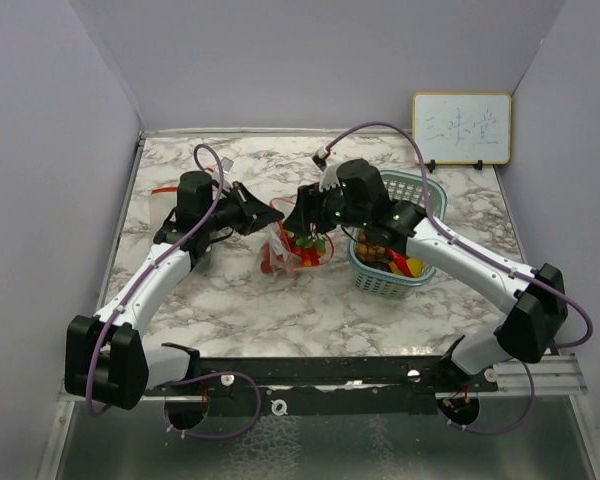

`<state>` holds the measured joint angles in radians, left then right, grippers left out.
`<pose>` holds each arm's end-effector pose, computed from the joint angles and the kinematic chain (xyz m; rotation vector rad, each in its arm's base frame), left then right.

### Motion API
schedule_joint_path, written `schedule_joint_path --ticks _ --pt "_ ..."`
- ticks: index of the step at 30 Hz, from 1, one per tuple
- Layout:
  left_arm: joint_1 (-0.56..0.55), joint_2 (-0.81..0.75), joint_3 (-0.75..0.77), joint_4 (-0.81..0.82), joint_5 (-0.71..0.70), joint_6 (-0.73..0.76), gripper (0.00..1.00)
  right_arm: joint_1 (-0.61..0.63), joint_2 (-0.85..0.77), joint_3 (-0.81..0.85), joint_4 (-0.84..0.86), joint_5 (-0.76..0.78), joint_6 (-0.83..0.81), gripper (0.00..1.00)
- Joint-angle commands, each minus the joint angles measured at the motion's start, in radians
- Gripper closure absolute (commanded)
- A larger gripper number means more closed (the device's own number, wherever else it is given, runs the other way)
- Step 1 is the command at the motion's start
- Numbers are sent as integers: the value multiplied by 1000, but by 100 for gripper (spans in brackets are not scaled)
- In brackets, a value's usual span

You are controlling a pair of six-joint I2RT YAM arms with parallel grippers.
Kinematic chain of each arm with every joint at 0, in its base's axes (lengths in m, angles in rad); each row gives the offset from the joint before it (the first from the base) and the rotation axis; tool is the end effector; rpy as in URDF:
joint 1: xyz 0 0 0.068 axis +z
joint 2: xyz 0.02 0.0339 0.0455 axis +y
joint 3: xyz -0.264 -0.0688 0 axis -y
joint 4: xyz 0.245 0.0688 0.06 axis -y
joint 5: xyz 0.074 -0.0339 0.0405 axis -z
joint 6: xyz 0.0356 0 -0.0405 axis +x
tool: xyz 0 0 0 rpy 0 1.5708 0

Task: Place the food in the zip-top bag and seal the zipper
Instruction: Place the fake fruit in the zipper food storage bag.

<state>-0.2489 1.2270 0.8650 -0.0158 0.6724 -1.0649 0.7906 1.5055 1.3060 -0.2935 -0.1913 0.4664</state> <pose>0.2621 -0.0895 0.2938 -0.3799 2.1484 -1.4677 0.2419 0.2541 0.3356 -0.4790 2.1480 0.9429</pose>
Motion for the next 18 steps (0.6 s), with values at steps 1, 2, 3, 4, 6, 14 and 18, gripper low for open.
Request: schedule_joint_path --ticks 1,2,3,4,6,14,18 --pt "0 -10 -4 84 16 -31 100 -5 -111 56 -266 294 -1 33" --pt "1 -18 -17 151 34 -75 100 -5 -135 73 -327 377 14 31" --pt "1 -31 -45 270 48 -152 100 -7 -156 88 -398 459 34 30" --pt "1 -50 -89 454 46 -249 100 -9 -174 101 -466 531 50 30" --pt "0 -72 -174 786 -8 -454 100 -24 -205 120 -593 624 84 33" --pt "2 -1 -396 645 -13 -439 100 -85 -233 76 -788 633 184 36" --pt "2 26 -423 680 40 -473 100 -105 -218 28 -817 574 203 35"
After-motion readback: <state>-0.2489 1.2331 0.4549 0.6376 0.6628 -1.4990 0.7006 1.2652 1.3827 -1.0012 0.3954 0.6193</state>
